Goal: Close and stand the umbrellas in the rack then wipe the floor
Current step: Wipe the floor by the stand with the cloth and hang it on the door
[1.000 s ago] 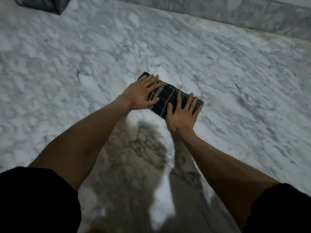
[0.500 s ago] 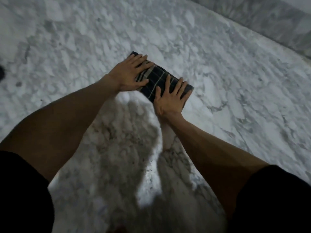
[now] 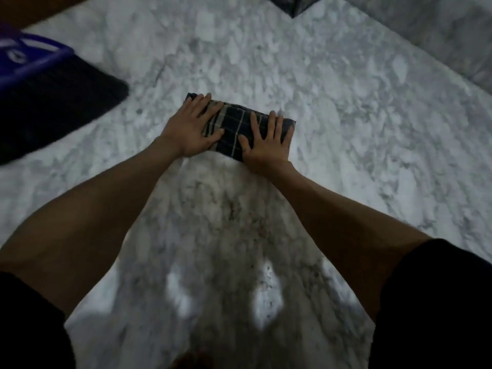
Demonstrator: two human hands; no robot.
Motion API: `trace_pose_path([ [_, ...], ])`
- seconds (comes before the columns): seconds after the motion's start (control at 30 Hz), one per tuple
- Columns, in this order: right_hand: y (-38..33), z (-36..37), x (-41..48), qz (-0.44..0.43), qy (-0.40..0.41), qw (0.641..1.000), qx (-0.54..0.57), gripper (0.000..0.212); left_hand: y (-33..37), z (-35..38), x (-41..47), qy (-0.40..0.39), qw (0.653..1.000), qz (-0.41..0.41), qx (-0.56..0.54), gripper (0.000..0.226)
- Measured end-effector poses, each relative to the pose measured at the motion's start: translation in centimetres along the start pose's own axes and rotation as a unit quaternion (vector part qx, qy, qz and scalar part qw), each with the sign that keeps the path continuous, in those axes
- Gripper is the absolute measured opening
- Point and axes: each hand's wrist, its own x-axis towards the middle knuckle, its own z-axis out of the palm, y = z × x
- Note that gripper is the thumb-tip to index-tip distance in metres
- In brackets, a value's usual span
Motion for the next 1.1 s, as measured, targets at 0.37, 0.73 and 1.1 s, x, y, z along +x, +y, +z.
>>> trace_pose_path([
  [0.37,-2.4,-1.3,-0.3,-0.154,-0.055,0.986,-0.043,0.090,1.0,-1.1,-7.4,0.055,0.989,-0.137,0.029,0.055],
  [0.73,-3.8,-1.1,-2.6,-0.223,0.038,0.972,-0.061,0.043,3.6,-5.5,-8.9,-0.076,0.970,-0.230,-0.016,0.044],
  [1.1,-5.6,-4.1,1.5,-0.242,0.032,0.969,0.030,0.034,1.6,-6.9,-8.0,0.024,0.981,-0.192,-0.031,0.021],
])
